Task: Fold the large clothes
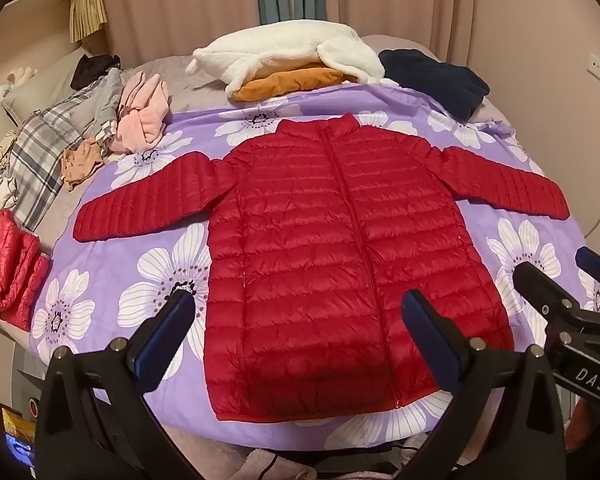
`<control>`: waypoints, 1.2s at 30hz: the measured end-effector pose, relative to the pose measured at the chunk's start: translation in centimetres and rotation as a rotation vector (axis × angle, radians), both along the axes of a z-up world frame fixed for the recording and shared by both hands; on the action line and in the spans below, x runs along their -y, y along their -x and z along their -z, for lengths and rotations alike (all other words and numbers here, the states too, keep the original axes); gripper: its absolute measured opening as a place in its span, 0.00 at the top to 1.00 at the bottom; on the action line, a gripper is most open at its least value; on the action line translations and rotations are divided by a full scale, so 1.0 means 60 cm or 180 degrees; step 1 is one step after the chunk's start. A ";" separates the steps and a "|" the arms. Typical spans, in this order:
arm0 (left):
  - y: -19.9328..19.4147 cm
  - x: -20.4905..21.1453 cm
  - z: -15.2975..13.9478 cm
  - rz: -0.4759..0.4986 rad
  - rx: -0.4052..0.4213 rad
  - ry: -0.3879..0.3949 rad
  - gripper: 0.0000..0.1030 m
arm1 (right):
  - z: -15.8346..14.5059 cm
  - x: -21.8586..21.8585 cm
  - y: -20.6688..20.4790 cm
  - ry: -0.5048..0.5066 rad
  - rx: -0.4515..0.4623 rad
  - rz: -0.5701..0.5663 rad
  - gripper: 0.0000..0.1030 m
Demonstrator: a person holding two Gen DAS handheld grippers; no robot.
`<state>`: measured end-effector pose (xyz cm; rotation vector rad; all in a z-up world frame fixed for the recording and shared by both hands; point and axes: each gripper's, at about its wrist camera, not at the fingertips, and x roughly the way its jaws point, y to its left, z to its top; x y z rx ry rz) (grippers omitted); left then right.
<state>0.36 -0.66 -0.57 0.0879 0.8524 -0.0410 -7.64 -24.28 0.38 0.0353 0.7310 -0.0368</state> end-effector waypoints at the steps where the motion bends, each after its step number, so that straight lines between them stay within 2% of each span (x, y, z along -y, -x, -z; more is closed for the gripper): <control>1: -0.001 -0.010 -0.004 0.0009 0.0001 0.0025 0.00 | 0.001 0.000 0.000 -0.0004 -0.0001 -0.0002 0.01; 36: 0.002 -0.019 0.008 -0.0010 -0.0017 0.0028 0.00 | 0.006 -0.003 -0.003 0.0008 -0.0020 -0.0003 0.01</control>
